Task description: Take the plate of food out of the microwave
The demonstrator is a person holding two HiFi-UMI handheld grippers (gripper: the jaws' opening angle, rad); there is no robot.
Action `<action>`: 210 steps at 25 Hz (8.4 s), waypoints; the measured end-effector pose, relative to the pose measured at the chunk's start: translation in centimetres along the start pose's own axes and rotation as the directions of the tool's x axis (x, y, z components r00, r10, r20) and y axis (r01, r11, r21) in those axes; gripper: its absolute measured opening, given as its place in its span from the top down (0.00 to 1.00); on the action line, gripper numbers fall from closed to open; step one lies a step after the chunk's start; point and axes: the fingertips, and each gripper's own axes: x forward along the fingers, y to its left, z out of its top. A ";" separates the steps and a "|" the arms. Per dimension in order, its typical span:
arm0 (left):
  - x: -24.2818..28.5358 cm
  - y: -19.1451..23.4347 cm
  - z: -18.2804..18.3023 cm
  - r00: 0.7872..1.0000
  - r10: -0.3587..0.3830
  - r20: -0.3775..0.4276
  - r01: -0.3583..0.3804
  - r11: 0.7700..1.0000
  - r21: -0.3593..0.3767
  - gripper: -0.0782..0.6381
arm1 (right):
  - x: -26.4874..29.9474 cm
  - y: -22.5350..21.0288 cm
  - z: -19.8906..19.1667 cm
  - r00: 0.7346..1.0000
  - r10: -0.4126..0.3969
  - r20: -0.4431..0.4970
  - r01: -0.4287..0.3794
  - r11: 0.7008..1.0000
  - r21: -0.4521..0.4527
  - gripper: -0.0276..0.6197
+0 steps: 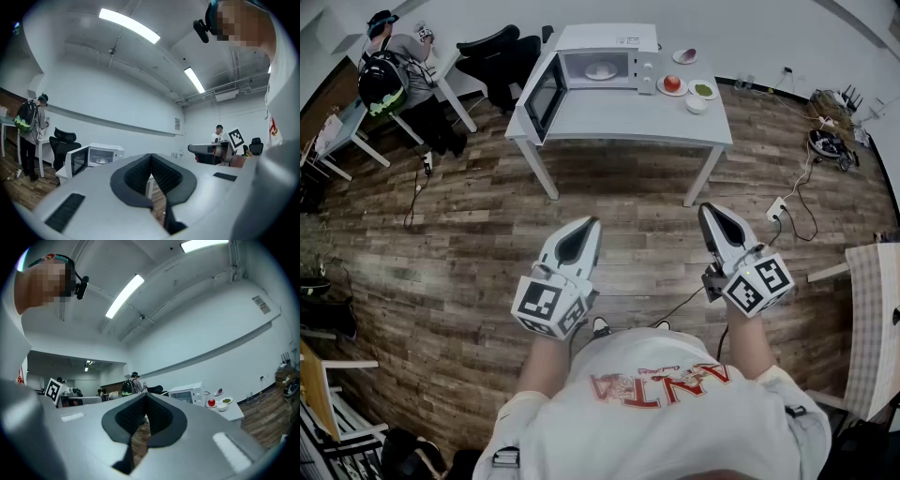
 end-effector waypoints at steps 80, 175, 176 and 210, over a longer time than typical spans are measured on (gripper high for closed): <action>28.8 22.3 -2.6 0.971 0.155 -0.180 -0.151 0.988 0.036 0.88 | 31.3 -25.8 -5.3 0.985 0.137 -0.104 -0.097 0.943 0.320 0.95; 49.4 47.5 -10.8 0.943 0.054 -0.330 -0.129 0.969 -0.211 0.88 | 69.4 -44.4 -32.0 0.885 -0.194 -0.423 0.456 0.184 0.871 0.92; 49.4 47.5 -10.8 0.943 0.053 -0.330 -0.128 0.969 -0.210 0.88 | 69.3 -44.3 -31.9 0.890 -0.192 -0.413 0.446 0.189 0.875 0.92; 48.3 43.0 -9.1 0.953 -0.135 -0.271 0.079 0.975 -0.207 0.88 | 61.1 -38.6 -28.5 0.960 -0.189 -0.206 0.238 0.165 0.957 0.93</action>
